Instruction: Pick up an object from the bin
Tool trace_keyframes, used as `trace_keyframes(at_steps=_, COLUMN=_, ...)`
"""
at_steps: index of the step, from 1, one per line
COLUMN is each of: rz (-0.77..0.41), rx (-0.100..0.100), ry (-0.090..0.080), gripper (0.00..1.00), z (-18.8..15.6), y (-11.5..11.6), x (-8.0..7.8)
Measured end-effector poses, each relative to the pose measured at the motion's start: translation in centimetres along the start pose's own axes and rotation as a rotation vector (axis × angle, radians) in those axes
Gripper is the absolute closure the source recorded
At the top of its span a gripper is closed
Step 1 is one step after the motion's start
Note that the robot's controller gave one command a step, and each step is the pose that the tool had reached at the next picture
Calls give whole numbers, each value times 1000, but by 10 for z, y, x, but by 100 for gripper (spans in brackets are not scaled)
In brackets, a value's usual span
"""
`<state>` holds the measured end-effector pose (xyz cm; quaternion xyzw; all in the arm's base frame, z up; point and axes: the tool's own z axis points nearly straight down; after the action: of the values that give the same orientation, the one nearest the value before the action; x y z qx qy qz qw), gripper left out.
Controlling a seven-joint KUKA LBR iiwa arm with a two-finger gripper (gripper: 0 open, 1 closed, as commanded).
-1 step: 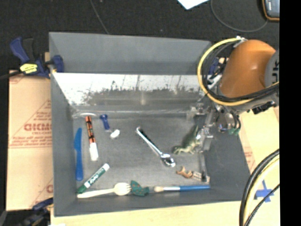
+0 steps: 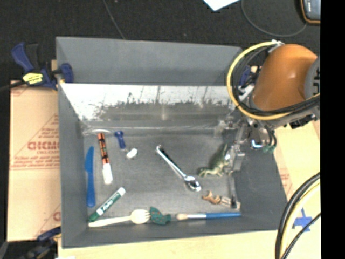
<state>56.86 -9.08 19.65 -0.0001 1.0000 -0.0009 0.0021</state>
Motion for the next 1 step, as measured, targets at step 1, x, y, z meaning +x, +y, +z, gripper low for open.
trace_keyframes(at_steps=1, rz=-222, rx=1, ry=-3, gripper=0, z=101, y=-42, x=-22)
